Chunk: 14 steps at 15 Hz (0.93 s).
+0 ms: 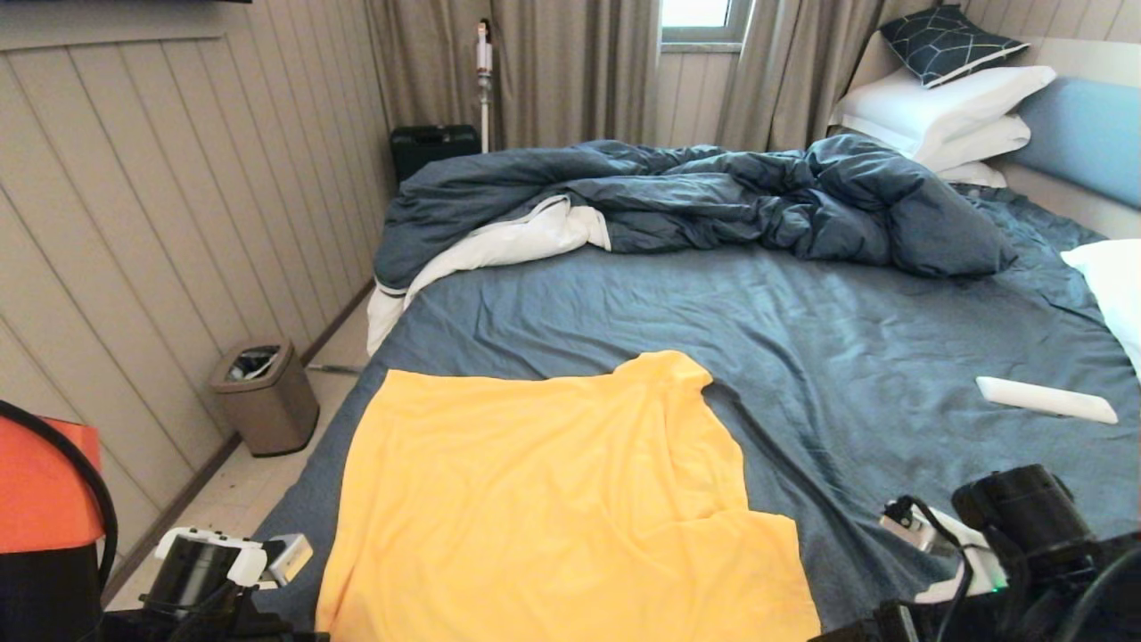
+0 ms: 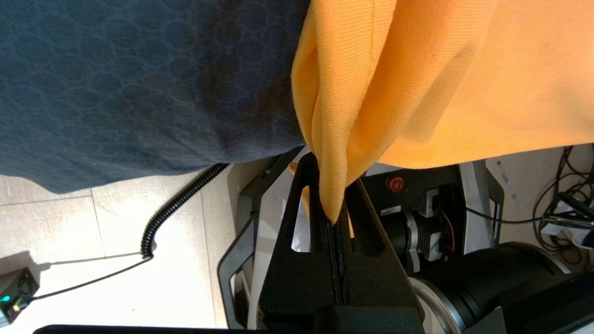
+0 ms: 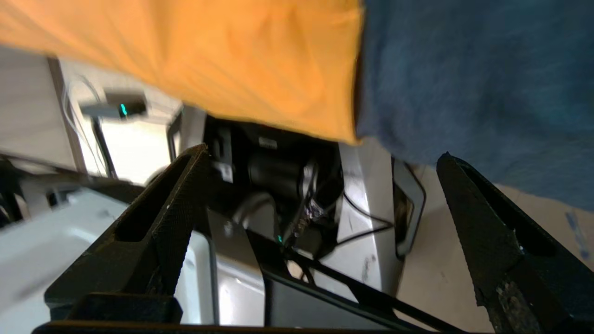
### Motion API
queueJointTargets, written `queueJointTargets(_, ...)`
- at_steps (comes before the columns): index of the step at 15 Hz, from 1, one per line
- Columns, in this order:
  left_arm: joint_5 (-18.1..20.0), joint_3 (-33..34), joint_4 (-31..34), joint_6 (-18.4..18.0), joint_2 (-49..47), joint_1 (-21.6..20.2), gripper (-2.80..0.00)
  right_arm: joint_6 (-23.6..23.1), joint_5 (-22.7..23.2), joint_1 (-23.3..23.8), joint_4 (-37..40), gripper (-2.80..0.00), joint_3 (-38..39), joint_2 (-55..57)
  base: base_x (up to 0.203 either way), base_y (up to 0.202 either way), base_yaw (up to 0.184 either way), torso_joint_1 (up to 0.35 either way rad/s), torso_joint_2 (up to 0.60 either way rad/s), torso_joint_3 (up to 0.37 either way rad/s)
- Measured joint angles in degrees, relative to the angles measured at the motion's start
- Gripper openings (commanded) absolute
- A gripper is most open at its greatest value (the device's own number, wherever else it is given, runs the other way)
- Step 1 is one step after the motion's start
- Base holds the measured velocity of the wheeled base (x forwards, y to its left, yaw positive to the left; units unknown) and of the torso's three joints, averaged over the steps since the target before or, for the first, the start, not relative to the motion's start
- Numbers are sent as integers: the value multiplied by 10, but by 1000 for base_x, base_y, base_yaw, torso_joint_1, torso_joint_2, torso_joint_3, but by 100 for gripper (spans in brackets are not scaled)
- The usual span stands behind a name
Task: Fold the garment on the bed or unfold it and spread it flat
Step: Fold the yellow T-shirt
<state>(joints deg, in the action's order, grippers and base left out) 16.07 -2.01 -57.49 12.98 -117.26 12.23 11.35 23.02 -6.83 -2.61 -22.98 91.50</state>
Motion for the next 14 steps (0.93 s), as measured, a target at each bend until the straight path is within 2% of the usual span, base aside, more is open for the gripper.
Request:
queueJointTargets(6, 0, -1, -1, 1, -3, 0, -280, 0, 0, -49, -78, 0, 20, 68, 0, 0, 0, 0, 0, 0)
queueJointTargets(14, 0, 1, -1, 7, -1, 0, -280, 1, -2, -54, -224, 0, 54, 135, 0, 0, 0, 0, 0, 0)
